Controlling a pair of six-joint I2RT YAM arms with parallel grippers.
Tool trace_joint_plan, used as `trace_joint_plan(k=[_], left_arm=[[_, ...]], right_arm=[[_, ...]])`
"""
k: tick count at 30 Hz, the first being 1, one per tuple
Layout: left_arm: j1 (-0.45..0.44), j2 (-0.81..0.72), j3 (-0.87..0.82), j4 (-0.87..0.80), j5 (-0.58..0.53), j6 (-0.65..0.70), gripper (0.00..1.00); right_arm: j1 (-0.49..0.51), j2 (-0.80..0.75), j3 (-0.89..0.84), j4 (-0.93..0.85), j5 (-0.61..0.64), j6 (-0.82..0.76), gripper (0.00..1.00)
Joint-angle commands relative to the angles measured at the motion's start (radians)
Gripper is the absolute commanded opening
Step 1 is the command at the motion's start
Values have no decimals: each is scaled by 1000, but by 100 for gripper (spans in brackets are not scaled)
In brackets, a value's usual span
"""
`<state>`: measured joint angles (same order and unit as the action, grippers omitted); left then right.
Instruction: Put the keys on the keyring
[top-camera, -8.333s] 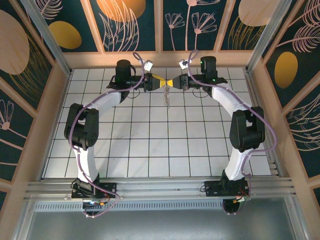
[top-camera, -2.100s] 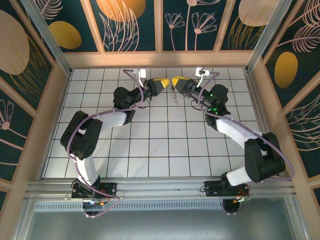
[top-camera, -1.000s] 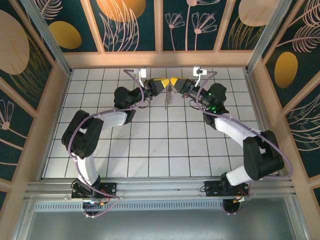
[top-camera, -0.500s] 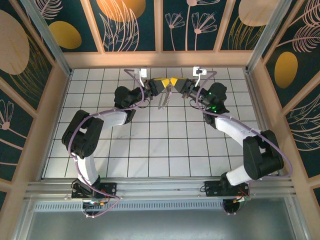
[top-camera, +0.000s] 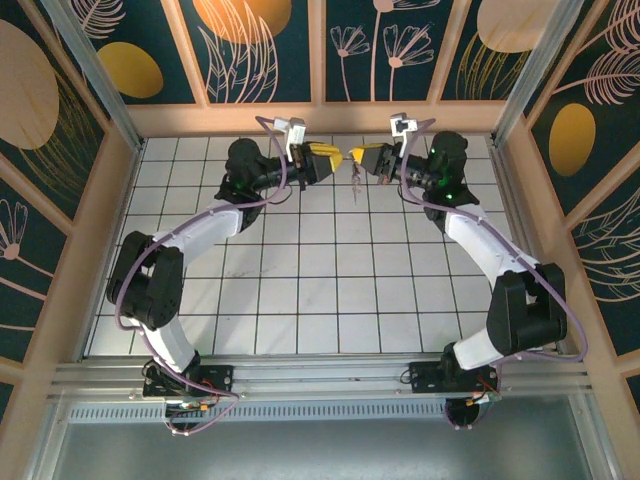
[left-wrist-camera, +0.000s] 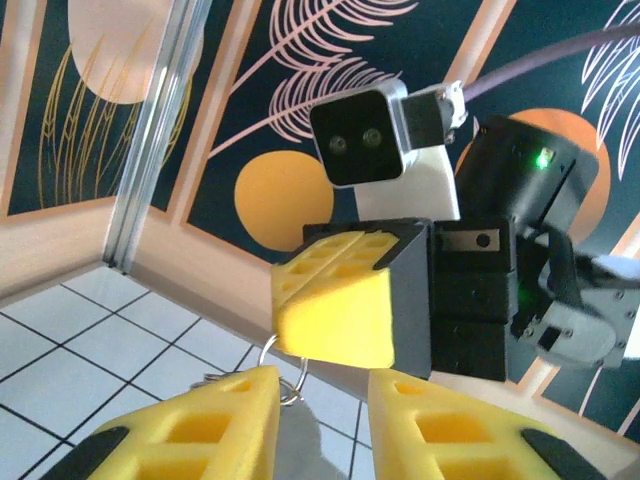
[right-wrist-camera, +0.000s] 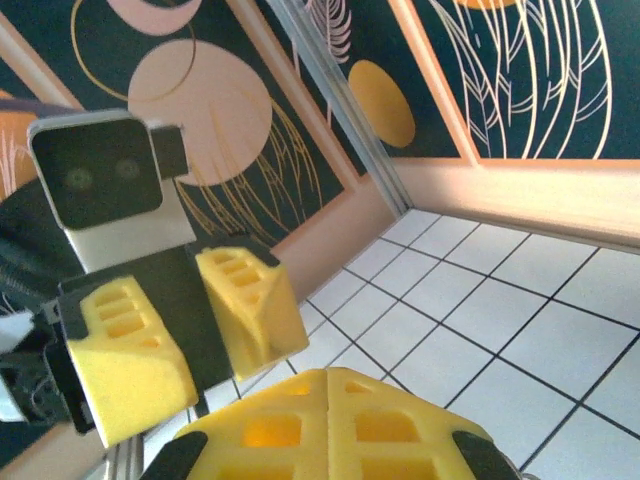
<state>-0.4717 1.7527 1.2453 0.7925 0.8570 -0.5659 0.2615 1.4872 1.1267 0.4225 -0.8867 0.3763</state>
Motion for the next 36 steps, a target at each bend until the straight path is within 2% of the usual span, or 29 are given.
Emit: trace_joint_plan(k=[1, 5, 8, 17, 24, 36], left_arm=[[27, 2, 46, -121, 78, 88, 29], [41, 21, 85, -185, 130, 123, 31], [43, 31, 103, -225, 173, 150, 31], [41, 64, 110, -209, 267, 121, 32], [33, 84, 110, -153, 275, 74, 33], [22, 98, 127, -106, 289, 33, 33]], right_arm=[[-5, 19, 90, -215, -79, -205, 0], [-5, 39, 170, -392, -84, -337, 0], [-6, 50, 199, -440, -81, -369, 0], [-1, 56, 183, -397, -127, -331, 0], [3, 52, 168, -345, -152, -291, 0], [28, 48, 171, -367, -170, -312, 0]])
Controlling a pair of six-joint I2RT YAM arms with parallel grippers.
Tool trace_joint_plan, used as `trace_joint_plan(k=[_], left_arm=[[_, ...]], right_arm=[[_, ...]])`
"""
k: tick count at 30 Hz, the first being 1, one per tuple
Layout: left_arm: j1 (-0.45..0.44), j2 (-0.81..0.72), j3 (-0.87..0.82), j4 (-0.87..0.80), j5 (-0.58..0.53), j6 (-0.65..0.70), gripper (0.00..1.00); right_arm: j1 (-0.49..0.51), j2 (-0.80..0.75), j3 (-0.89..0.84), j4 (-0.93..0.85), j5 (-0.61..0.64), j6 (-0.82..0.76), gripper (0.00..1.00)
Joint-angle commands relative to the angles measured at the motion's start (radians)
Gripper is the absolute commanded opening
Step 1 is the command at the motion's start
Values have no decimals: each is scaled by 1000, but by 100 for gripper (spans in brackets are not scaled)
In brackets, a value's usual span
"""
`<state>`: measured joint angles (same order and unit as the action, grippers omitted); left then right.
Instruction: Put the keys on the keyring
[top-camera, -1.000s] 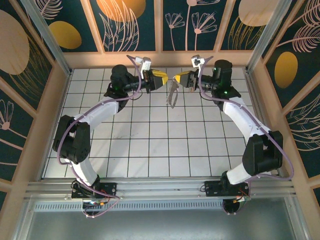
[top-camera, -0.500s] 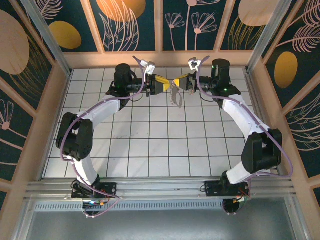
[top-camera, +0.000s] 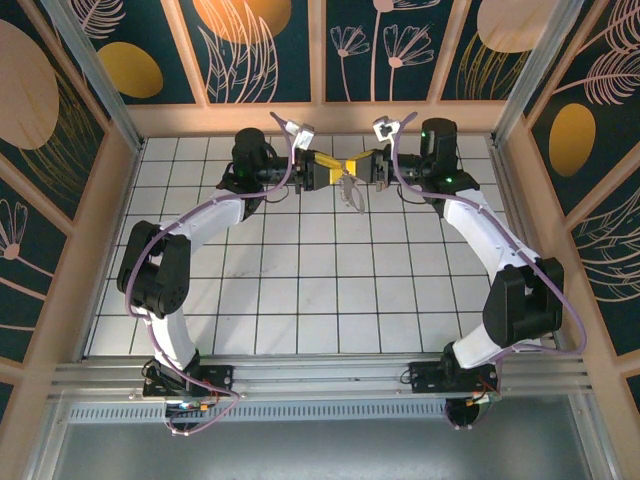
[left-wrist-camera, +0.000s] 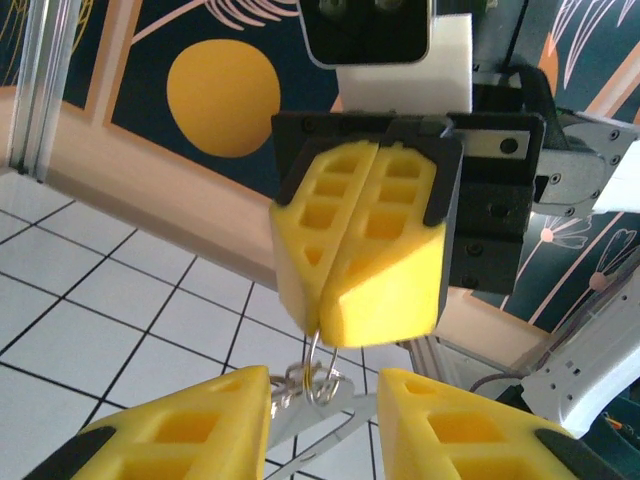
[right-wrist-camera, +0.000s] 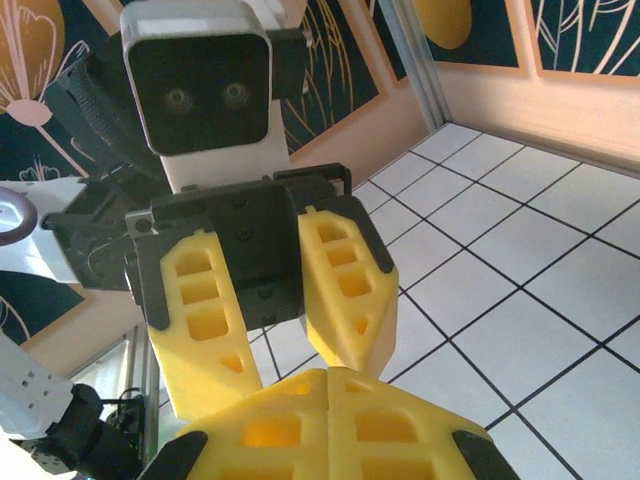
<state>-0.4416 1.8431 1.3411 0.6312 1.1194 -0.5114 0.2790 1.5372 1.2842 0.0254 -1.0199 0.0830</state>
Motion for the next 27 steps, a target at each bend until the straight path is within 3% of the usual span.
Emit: trace_joint_plan(k=[1, 8, 19, 24, 27], left_arm=[[-9, 9, 33, 58, 29, -25, 34], [-23, 15, 38, 67, 47, -30, 32], [-28, -9, 1, 113, 53, -43, 20], [-28, -17, -14, 153, 53, -62, 13], [-28, -15, -16, 184, 58, -84, 3]], right_arm=[[13, -2, 15, 27, -39, -19, 0], [19, -6, 17, 24, -33, -21, 0], [9, -9, -3, 43, 4, -9, 0], [4, -10, -10, 58, 10, 3, 0], [3, -8, -13, 70, 10, 13, 0]])
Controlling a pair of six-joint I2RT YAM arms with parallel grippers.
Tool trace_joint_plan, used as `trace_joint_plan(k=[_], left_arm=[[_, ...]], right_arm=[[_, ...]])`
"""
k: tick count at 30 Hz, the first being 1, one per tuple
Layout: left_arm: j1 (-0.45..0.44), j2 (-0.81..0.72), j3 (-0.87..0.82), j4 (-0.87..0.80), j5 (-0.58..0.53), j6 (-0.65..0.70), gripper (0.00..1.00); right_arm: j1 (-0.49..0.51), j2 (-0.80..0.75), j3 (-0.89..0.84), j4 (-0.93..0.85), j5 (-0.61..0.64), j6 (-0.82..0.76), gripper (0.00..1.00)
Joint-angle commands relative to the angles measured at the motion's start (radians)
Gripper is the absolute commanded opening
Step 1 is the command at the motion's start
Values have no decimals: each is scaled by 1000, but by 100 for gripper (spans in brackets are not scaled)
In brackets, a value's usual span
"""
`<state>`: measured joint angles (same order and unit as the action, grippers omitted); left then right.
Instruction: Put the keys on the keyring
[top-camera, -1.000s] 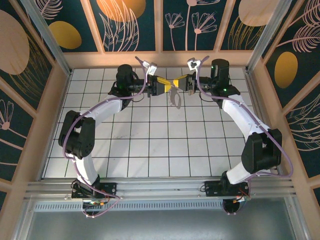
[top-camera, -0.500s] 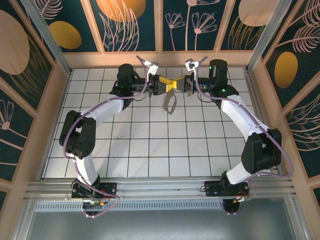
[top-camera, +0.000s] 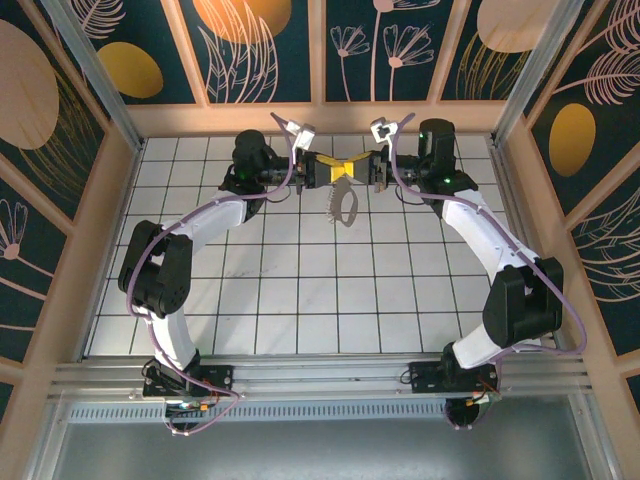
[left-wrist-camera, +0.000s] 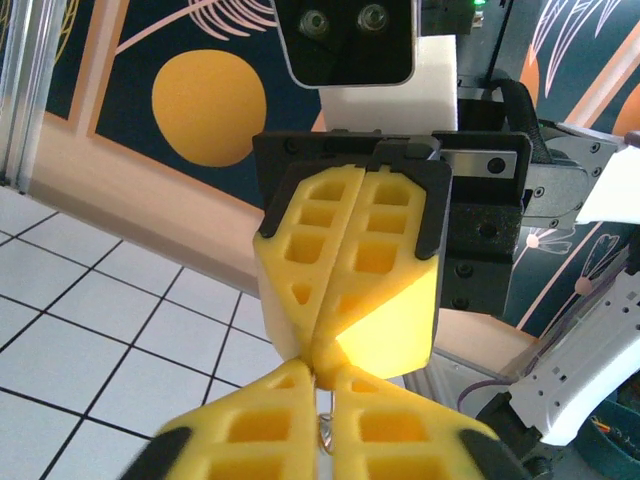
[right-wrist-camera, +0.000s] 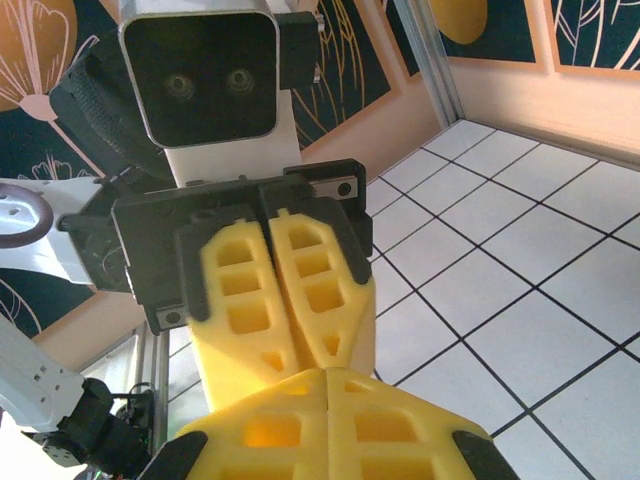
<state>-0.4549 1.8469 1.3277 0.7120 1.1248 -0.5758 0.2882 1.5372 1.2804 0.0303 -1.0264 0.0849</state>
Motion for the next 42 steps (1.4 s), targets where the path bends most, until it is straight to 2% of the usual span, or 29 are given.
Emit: trace_joint_plan(k=[1, 6, 9, 11, 14, 19, 24, 28, 34, 42], left_arm=[[-15, -18, -5, 116, 54, -28, 0], [-18, -18, -14, 148, 49, -41, 0], [-18, -27, -19, 155, 40, -40, 0], [-18, -29, -15, 153, 42, -34, 0], [-18, -31, 2, 128, 54, -17, 0], [-18, -25, 32, 90, 77, 11, 0], [-21, -20, 44, 78, 101, 19, 0], [-26, -26, 45, 71, 113, 23, 0], [-34, -38, 48, 1, 122, 77, 0], [-41, -44, 42, -34, 130, 102, 0]], right_arm=[[-7, -7, -10, 70, 14, 16, 0], [-8, -12, -19, 108, 4, 46, 0], [-35, -60, -62, 176, 46, 105, 24], [-70, -107, -116, 246, 64, 162, 32], [-113, -189, -223, 345, 121, 231, 36], [-100, -295, -413, 411, 343, 257, 40], [-26, -350, -595, 532, 537, 276, 45], [76, -367, -667, 596, 626, 254, 51], [210, -355, -675, 625, 756, 180, 54], [253, -358, -662, 634, 866, 111, 55]])
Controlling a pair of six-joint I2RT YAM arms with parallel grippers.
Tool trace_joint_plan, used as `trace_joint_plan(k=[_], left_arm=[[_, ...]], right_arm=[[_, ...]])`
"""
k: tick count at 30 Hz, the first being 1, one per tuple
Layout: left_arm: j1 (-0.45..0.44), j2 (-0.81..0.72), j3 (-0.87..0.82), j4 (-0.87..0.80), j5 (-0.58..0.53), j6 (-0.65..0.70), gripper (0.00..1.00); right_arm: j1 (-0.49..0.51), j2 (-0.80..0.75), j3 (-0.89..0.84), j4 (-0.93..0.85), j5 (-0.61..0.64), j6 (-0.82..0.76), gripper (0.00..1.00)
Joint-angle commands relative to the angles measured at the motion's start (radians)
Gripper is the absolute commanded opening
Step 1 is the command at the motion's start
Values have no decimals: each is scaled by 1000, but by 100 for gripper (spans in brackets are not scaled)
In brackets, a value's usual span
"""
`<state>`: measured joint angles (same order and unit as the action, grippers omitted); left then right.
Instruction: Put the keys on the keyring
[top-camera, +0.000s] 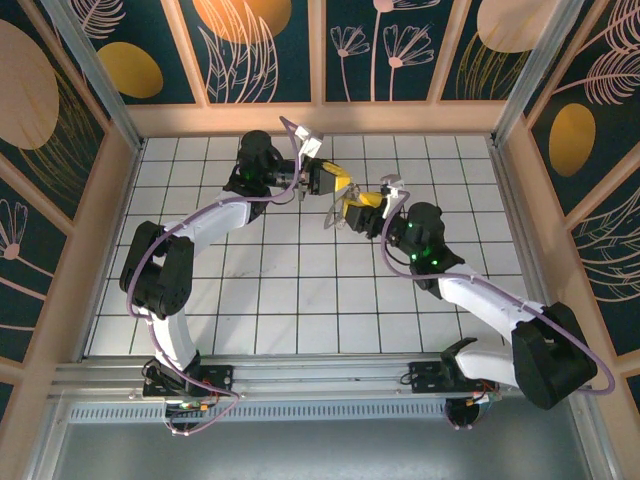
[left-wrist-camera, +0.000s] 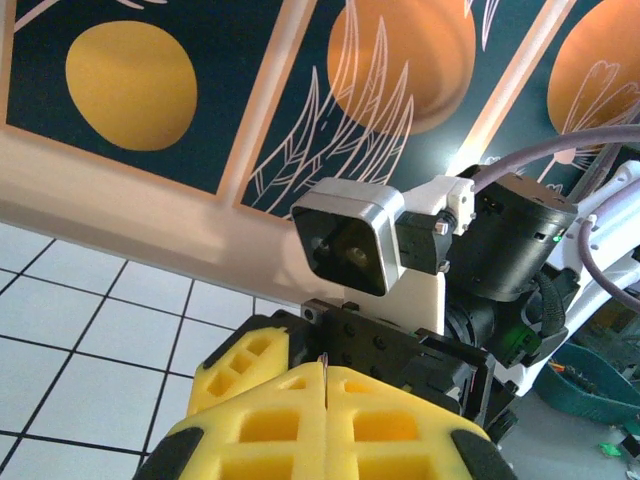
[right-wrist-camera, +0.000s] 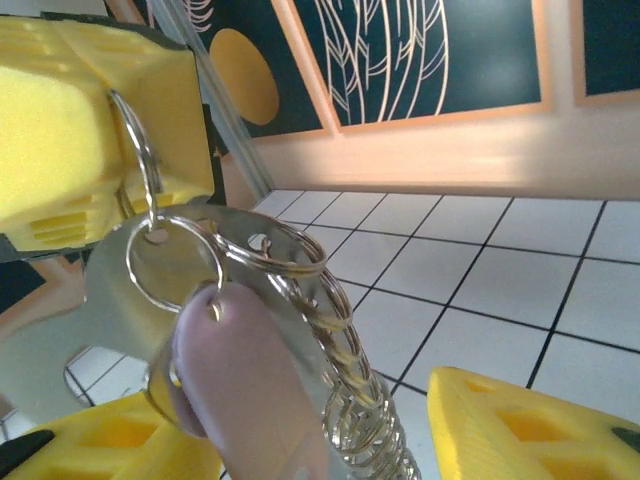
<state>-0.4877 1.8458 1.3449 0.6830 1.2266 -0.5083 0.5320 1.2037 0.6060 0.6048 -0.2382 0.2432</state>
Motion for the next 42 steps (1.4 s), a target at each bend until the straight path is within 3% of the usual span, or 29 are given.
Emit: trace_joint_plan(k=[1, 16, 32, 42], left_arm=[[-9, -45, 25, -6, 28, 35, 0], [-17, -53, 28, -20, 36, 42, 0], [-18, -62, 42, -57, 42, 68, 0], [-18, -63, 45, -60, 42, 70, 0]], right_arm=[[10, -27, 15, 61, 88, -53, 55], [10, -32, 52, 9, 152, -147, 50], [10, -72, -5, 3, 211, -203, 56], [82, -68, -74, 79, 328, -245, 60]])
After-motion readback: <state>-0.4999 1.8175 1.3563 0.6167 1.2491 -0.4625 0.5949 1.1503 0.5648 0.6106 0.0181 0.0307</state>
